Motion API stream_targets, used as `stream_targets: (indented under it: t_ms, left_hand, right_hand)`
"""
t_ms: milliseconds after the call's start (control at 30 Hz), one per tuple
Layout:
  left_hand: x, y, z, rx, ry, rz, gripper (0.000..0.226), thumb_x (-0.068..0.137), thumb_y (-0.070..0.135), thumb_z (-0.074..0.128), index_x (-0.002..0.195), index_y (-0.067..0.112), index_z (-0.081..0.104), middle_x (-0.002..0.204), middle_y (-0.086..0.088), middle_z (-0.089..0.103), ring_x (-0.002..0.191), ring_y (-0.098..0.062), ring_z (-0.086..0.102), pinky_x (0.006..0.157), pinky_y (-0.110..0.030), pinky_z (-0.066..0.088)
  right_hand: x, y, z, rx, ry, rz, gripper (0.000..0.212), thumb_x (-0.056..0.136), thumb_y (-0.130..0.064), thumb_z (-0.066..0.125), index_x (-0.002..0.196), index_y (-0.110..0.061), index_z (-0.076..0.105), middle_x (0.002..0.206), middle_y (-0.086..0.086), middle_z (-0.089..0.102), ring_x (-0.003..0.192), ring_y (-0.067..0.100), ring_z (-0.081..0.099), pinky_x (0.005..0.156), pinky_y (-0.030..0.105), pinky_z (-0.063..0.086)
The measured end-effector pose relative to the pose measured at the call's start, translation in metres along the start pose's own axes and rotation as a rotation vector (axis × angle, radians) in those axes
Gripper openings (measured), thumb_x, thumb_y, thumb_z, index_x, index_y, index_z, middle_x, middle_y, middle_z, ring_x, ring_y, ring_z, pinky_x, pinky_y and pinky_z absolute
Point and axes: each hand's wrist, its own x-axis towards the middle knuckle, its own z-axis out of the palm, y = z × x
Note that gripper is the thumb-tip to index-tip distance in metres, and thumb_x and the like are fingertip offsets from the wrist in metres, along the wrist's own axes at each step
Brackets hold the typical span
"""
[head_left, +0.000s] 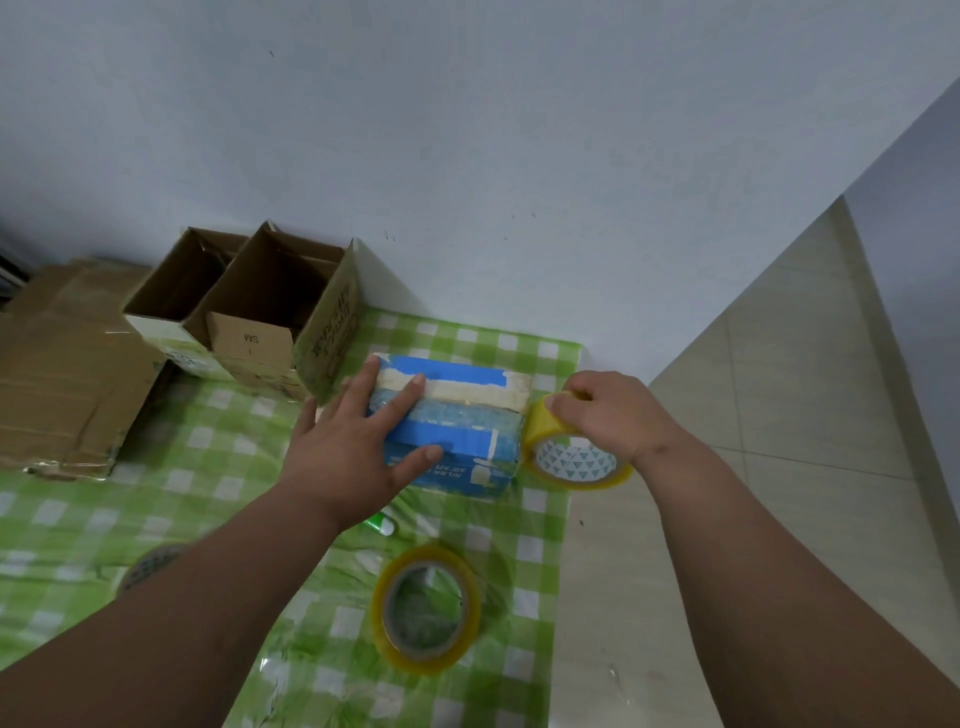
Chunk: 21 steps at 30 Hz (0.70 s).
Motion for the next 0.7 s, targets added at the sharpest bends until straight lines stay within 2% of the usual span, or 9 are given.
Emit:
stream_targets:
  t_ms: [100,167,233,300,367,433,533,600,700]
  left_hand:
    - [0.007,0.006,-0.003,0.069,-0.024,-0.057,0.09,0.063,0.097,-0.005,0.145,0.061,-0.007,0.164,0.008,-0.012,0.151,-0.023,-0.008,0.116,-0.061,-0.003]
    - [0.01,0.011,-0.007,0.101,-0.023,-0.073,0.095,0.062,0.097,-0.005,0.148,0.057,-0.002,0.164,0.007,-0.01,0.15,-0.02,-0.013,0.116,-0.06,-0.002]
    - [0.015,0.016,-0.013,0.108,-0.023,-0.064,0.101,0.061,0.095,-0.002,0.151,0.05,0.007,0.165,0.005,-0.005,0.15,-0.019,-0.007,0.118,-0.056,0.005]
    - [0.022,0.019,-0.018,0.149,-0.025,-0.018,0.097,0.066,0.091,0.003,0.153,0.046,0.01,0.165,0.005,0.003,0.148,-0.022,0.002,0.119,-0.052,0.01]
    - [0.032,0.02,-0.022,0.208,-0.004,0.034,0.083,0.078,0.083,0.014,0.152,0.047,0.012,0.164,0.007,0.012,0.145,-0.022,0.01,0.113,-0.048,0.013]
    - [0.039,0.021,-0.024,0.214,0.045,0.063,0.065,0.09,0.07,0.026,0.151,0.046,0.022,0.161,0.009,0.022,0.14,-0.022,0.018,0.106,-0.047,0.017]
    - [0.044,0.027,-0.022,0.161,0.109,0.05,0.055,0.095,0.056,0.025,0.148,0.043,0.034,0.158,0.009,0.03,0.137,-0.023,0.022,0.103,-0.046,0.02]
    - [0.042,0.035,-0.019,0.125,0.085,0.004,0.072,0.088,0.068,0.016,0.151,0.037,0.031,0.161,0.007,0.023,0.14,-0.024,0.017,0.108,-0.047,0.019]
    - [0.034,0.043,-0.011,0.121,0.014,-0.02,0.113,0.066,0.094,0.004,0.156,0.026,0.015,0.165,0.002,0.005,0.147,-0.029,0.002,0.117,-0.051,0.01]
  right_hand:
    - [0.001,-0.002,0.001,0.026,0.002,0.01,0.032,0.09,-0.039,0.056,0.066,-0.017,0.052,0.069,0.0,0.053,0.068,0.018,0.052,0.063,0.035,0.041]
    - [-0.001,-0.001,0.002,0.081,0.012,0.025,0.03,0.09,-0.037,0.057,0.069,-0.016,0.056,0.071,0.0,0.055,0.071,0.02,0.054,0.065,0.036,0.044]
    - [-0.005,0.001,0.006,0.19,0.025,0.044,0.026,0.091,-0.035,0.06,0.072,-0.016,0.061,0.073,0.001,0.059,0.074,0.023,0.058,0.068,0.037,0.046]
    - [-0.01,0.001,0.012,0.322,0.038,0.075,0.024,0.089,-0.033,0.065,0.071,-0.017,0.063,0.074,0.003,0.06,0.076,0.025,0.061,0.07,0.038,0.047]
    - [-0.016,-0.001,0.017,0.463,0.076,0.115,0.021,0.079,-0.035,0.068,0.066,-0.02,0.062,0.07,0.001,0.059,0.072,0.024,0.058,0.065,0.036,0.044]
    - [-0.021,-0.004,0.022,0.615,0.123,0.167,0.014,0.064,-0.034,0.061,0.06,-0.021,0.062,0.063,-0.006,0.056,0.067,0.019,0.053,0.061,0.031,0.039]
    - [-0.028,-0.008,0.031,0.748,0.117,0.21,0.01,0.057,-0.03,0.056,0.056,-0.027,0.065,0.056,-0.012,0.054,0.063,0.014,0.051,0.06,0.029,0.038]
    - [-0.034,-0.008,0.037,0.814,0.083,0.226,0.012,0.057,-0.028,0.057,0.063,-0.024,0.066,0.06,-0.01,0.058,0.066,0.015,0.053,0.061,0.029,0.04]
    - [-0.04,-0.003,0.043,0.879,-0.001,0.202,0.021,0.06,-0.025,0.062,0.079,-0.016,0.067,0.076,0.003,0.063,0.076,0.022,0.057,0.067,0.032,0.042]
